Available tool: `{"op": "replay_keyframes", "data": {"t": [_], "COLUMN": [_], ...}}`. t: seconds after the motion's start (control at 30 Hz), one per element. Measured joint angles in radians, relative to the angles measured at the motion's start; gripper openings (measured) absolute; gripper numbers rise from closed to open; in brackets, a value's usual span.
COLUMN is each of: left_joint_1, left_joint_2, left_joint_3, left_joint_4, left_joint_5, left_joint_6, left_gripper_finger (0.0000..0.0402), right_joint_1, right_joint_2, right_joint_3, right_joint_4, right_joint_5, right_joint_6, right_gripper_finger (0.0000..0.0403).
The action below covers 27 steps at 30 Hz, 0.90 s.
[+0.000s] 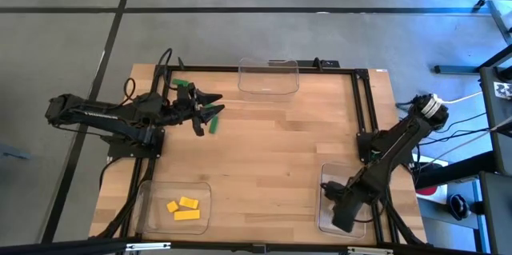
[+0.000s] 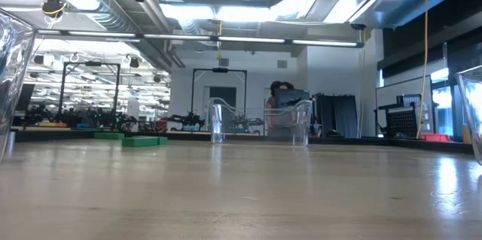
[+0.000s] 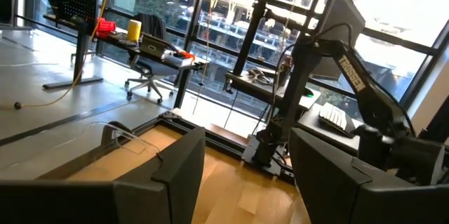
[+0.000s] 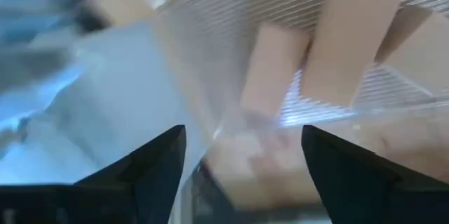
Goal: Sort & place blocks by color
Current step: Put the bottom green block into the top transparent bin
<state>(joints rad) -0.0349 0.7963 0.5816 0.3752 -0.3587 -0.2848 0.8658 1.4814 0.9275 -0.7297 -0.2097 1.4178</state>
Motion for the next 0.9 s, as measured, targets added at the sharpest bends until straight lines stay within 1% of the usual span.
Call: {"op": "replay_keyframes", "data": {"t": [0.1,0.17,0.2,0.27,0.33,0.5,0.53,0.6,0.67,0.73,0.77,0.83,0.9], "left_joint_1": [0.000,0.000,0.000,0.000,0.000,0.000,0.000,0.000,0.000,0.000,0.000,0.000,0.000], "left_joint_2": [0.000,0.000,0.000,0.000,0.000,0.000,0.000,0.000,0.000,0.000,0.000,0.000,0.000], "left_joint_3": [0.000,0.000,0.000,0.000,0.000,0.000,0.000,0.000,0.000,0.000,0.000,0.000,0.000], "left_joint_4": [0.000,0.000,0.000,0.000,0.000,0.000,0.000,0.000,0.000,0.000,0.000,0.000,0.000], "left_joint_5": [0.000,0.000,0.000,0.000,0.000,0.000,0.000,0.000,0.000,0.000,0.000,0.000,0.000], "left_joint_6": [0.000,0.000,0.000,0.000,0.000,0.000,0.000,0.000,0.000,0.001,0.003,0.004,0.004], "left_gripper_finger": [0.0198,0.0198,0.0198,0.0198,0.0198,0.0198,0.0198,0.0198,0.0198,0.0198,0.0198,0.0198,0.0198], "right_joint_1": [0.000,-0.003,-0.010,-0.031,-0.062,-0.203,-0.240,-0.310,-0.380,-0.442,-0.469,-0.523,-0.573], "right_joint_2": [-0.086,-0.166,-0.206,-0.283,-0.357,-0.479,-0.492,-0.509,-0.513,-0.513,-0.515,-0.525,-0.541], "right_joint_3": [0.016,0.018,0.018,0.018,0.017,0.016,0.016,0.016,0.016,0.011,-0.007,-0.068,-0.160], "right_joint_4": [-0.023,-0.023,-0.023,-0.023,-0.024,-0.021,-0.016,-0.002,0.026,0.053,0.093,0.194,0.331], "right_joint_5": [-0.022,-0.022,-0.015,0.044,0.163,0.538,0.596,0.675,0.705,0.713,0.710,0.667,0.578], "right_joint_6": [-0.067,-0.085,-0.086,-0.090,-0.119,-0.272,-0.314,-0.409,-0.509,-0.600,-0.638,-0.693,-0.716], "right_gripper_finger": [0.0285,0.0283,0.0283,0.0283,0.0283,0.0283,0.0283,0.0283,0.0283,0.0283,0.0283,0.0283,0.0283]}}
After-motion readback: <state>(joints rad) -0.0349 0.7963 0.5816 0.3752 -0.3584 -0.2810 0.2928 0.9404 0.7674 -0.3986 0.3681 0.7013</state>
